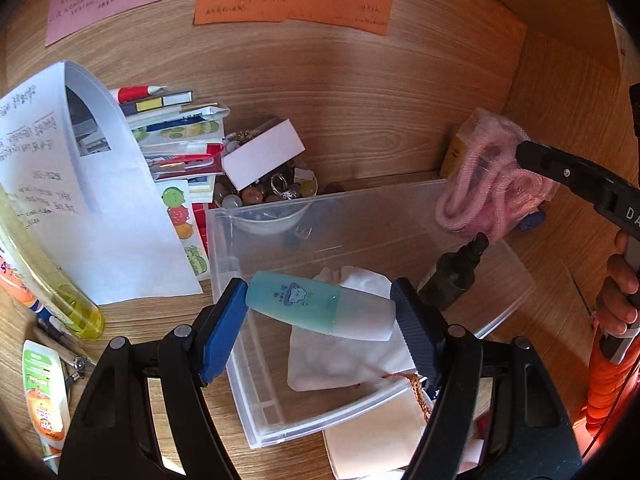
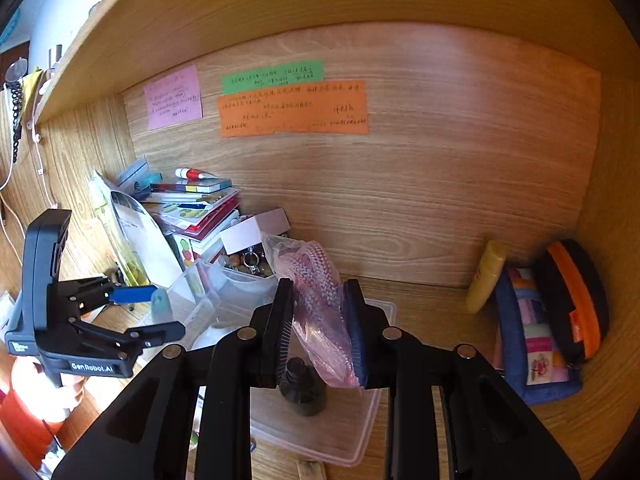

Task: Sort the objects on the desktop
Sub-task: 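Carry the teal tube and pink mesh bag over the clear box with both grippers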

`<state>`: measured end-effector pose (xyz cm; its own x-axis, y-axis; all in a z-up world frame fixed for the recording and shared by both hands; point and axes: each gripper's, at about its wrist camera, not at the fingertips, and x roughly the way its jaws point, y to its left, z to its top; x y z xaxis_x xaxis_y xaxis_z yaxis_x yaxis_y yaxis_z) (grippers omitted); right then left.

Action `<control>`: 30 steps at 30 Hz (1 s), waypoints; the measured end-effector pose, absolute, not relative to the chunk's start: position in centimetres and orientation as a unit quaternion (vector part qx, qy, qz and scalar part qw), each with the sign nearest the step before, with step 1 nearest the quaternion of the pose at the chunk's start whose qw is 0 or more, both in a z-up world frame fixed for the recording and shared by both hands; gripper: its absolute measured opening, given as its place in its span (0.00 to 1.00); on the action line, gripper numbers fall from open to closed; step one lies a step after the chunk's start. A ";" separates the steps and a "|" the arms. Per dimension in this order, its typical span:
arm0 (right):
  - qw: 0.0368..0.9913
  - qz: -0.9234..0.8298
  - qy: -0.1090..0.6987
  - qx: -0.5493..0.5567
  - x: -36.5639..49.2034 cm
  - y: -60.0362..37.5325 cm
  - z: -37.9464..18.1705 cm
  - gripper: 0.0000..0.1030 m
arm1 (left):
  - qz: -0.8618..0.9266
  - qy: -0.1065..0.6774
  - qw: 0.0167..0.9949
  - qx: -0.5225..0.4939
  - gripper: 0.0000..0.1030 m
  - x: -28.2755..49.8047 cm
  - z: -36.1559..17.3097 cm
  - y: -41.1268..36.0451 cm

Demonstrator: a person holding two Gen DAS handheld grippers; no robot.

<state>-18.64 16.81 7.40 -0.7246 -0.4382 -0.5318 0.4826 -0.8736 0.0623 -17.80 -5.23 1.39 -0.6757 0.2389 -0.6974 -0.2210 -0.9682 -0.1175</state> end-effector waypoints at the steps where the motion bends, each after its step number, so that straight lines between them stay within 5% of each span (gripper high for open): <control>1: 0.249 -0.927 0.039 0.278 -18.9 16.7 7.2 0.22 | 0.914 -0.011 0.127 -0.385 0.71 -17.9 1.2 -5.1; 26: 0.235 -0.909 0.079 0.335 -21.8 15.0 2.3 0.26 | 0.905 0.005 0.132 -0.404 0.71 -17.9 -0.9 -4.1; 28: 0.235 -0.907 0.079 0.339 -21.9 14.9 2.2 0.31 | 0.904 0.003 0.132 -0.406 0.72 -18.0 -0.9 -4.1; 30: 0.235 -0.906 0.078 0.344 -22.0 14.8 2.2 0.46 | 0.902 0.007 0.135 -0.409 0.73 -17.9 -0.8 -4.0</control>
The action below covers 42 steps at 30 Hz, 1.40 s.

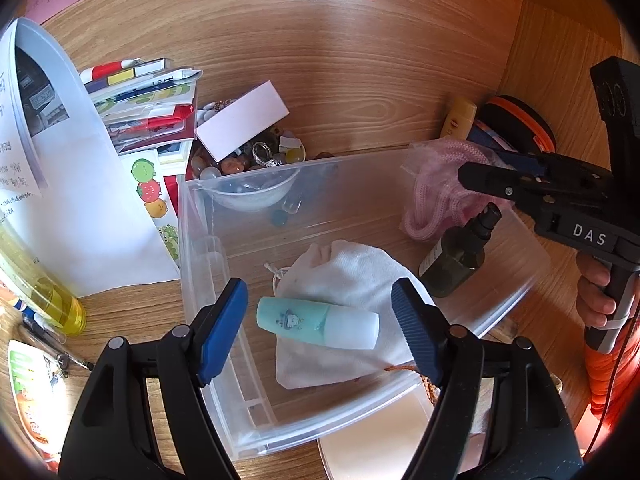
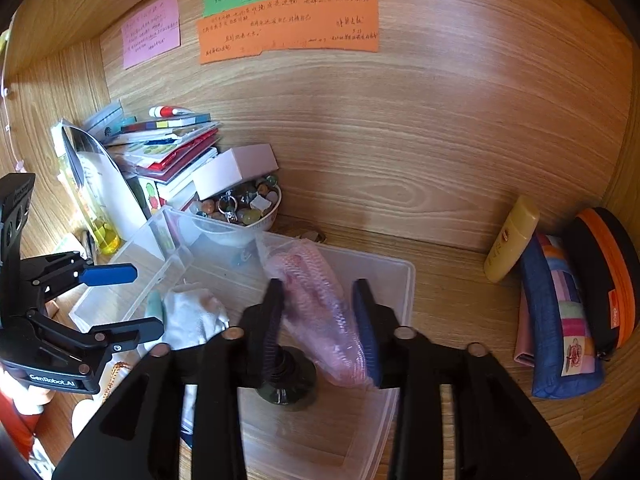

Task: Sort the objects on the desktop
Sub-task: 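Carry the teal tube and pink mesh bag over the clear box with both grippers, then release the teal tube and pink mesh bag into the clear box, then grasp the white round jar with the left gripper while the right grasps the red pouch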

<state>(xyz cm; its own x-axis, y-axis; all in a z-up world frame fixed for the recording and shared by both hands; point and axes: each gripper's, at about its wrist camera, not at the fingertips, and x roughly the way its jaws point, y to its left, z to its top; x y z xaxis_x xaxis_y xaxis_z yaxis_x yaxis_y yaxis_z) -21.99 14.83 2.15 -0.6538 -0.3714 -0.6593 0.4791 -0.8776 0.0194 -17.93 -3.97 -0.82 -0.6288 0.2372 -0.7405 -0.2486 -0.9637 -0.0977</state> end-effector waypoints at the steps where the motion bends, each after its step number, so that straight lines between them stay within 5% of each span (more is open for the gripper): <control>1: 0.236 -0.906 0.078 0.343 -21.9 14.8 2.1 0.48 | 0.904 0.009 0.132 -0.407 0.75 -17.8 -0.7 -3.9; 4: 0.239 -0.906 0.079 0.339 -21.7 14.8 2.3 0.54 | 0.912 0.022 0.116 -0.394 0.85 -17.4 -0.3 -3.7; 7: 0.238 -0.909 0.076 0.332 -21.3 14.8 2.6 0.70 | 0.915 0.022 0.115 -0.387 0.86 -17.1 0.1 -3.7; 14: 0.232 -0.917 0.090 0.313 -20.1 14.5 3.8 0.77 | 0.921 0.030 0.093 -0.378 0.87 -16.8 0.8 -3.8; 42: 0.194 -0.926 0.122 0.299 -9.3 19.6 4.0 0.82 | 0.940 0.064 0.041 -0.334 0.92 -6.9 3.2 -3.1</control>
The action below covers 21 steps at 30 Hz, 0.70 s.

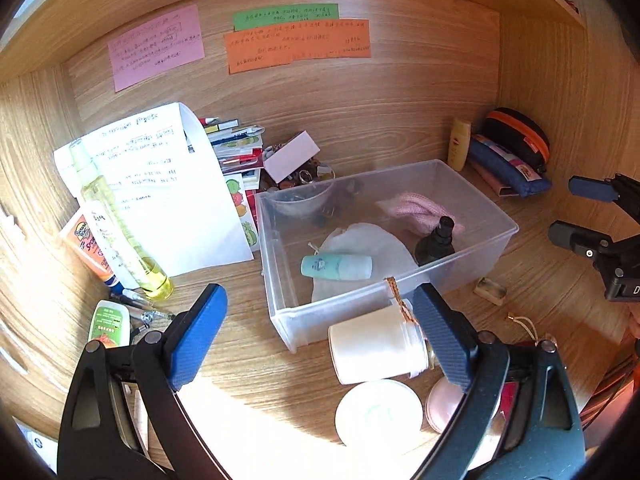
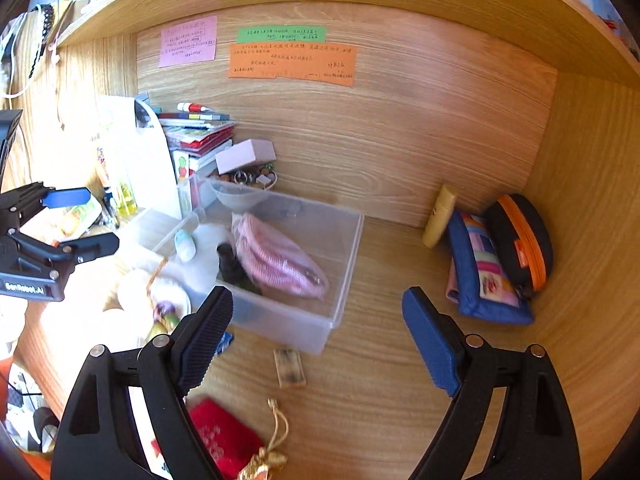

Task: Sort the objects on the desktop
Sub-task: 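Grasp the white round jar with the left gripper while the right grasps the red pouch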

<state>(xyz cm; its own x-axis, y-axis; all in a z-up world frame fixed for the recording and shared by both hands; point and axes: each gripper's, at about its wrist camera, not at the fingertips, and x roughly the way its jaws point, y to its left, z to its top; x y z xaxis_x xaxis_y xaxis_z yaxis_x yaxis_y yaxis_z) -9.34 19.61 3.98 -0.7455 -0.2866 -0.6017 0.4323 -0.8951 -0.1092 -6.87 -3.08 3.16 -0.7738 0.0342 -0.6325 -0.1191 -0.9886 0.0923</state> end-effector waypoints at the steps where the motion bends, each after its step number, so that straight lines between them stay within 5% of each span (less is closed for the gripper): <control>1: 0.194 -0.925 0.122 0.302 -9.0 19.7 3.7 0.83 | 0.939 0.063 0.040 -0.337 0.92 -6.5 2.9 -3.1; 21: 0.221 -0.890 0.075 0.391 -3.0 19.7 -3.7 0.83 | 0.908 0.046 0.032 -0.414 0.92 -1.3 -3.1 -3.9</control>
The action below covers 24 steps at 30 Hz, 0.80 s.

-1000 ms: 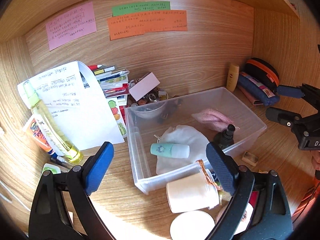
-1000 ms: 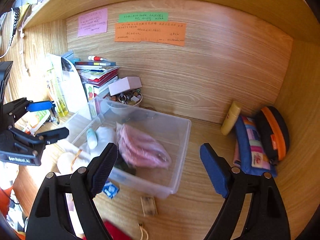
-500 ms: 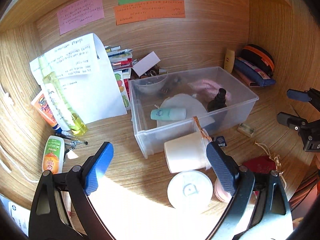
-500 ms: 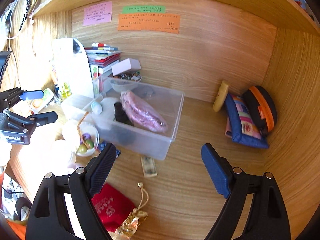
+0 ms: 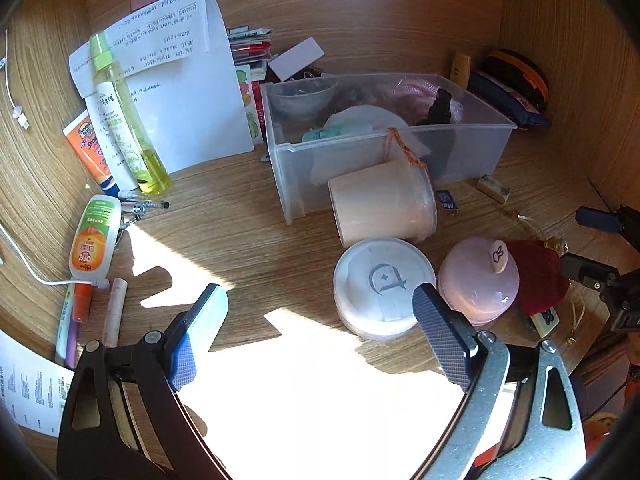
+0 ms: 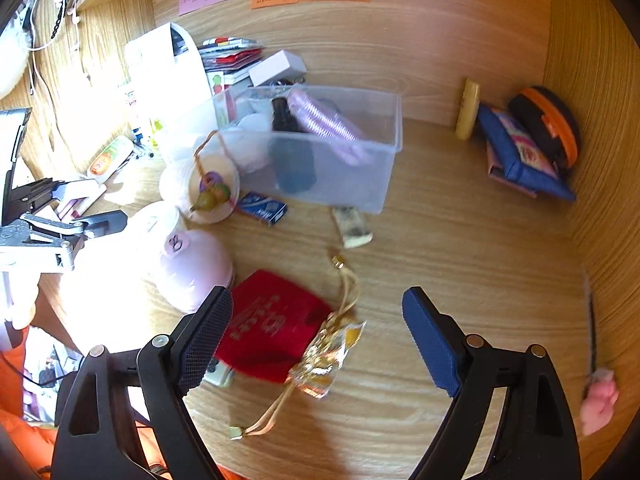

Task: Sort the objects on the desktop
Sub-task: 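Grasp the white round jar with the left gripper while the right grasps the red pouch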

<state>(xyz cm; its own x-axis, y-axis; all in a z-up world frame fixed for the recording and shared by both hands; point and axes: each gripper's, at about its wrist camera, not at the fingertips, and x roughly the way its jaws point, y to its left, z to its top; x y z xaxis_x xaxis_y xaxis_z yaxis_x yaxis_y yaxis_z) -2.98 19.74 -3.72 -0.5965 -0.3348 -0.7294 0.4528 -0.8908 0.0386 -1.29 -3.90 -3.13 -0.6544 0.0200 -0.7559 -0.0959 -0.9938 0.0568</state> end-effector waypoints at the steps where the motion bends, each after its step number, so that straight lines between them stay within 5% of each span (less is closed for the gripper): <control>1: 0.222 -0.889 0.076 0.394 -2.8 19.6 -4.1 0.83 | 0.907 0.045 0.034 -0.418 0.92 -1.2 -3.4 -3.8; 20: 0.255 -0.864 0.032 0.434 -4.3 19.5 -6.6 0.82 | 0.886 0.055 0.049 -0.458 0.92 -2.4 -6.1 -1.9; 24: 0.256 -0.865 0.044 0.429 -4.3 19.7 -6.6 0.63 | 0.881 0.052 0.054 -0.468 0.92 -2.9 -6.4 -1.6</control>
